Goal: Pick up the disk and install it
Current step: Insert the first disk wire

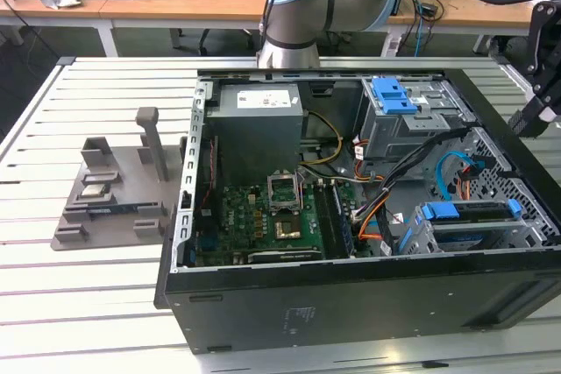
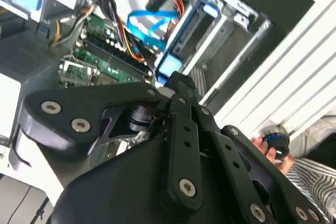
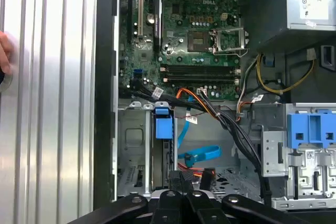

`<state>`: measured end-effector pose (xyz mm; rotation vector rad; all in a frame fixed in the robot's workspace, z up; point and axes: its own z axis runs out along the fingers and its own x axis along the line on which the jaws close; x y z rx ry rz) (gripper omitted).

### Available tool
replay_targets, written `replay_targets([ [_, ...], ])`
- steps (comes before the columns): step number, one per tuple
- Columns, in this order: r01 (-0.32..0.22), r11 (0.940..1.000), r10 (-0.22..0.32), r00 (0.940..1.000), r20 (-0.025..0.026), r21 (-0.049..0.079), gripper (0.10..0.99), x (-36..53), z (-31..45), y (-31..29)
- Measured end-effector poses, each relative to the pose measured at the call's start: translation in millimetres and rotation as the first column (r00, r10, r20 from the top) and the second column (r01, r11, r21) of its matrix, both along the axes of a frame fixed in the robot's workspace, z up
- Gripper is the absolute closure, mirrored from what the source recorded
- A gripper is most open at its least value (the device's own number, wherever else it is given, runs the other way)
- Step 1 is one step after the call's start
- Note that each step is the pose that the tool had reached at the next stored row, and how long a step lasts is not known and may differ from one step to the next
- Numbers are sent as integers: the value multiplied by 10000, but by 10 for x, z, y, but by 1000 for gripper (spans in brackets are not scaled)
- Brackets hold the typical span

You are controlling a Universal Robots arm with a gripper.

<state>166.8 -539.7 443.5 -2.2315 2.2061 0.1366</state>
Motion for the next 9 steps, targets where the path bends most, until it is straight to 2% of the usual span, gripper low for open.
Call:
replay_targets([
  [3, 0, 10000, 0, 10000, -15, -4, 980, 116, -88, 165],
  [4, 0, 10000, 0, 10000, -18, -3, 980, 139, -109, 199],
  [6, -1, 10000, 1, 10000, -23, -3, 980, 179, -151, 239],
  [9, 0, 10000, 0, 10000, -27, -3, 980, 225, -212, 251],
])
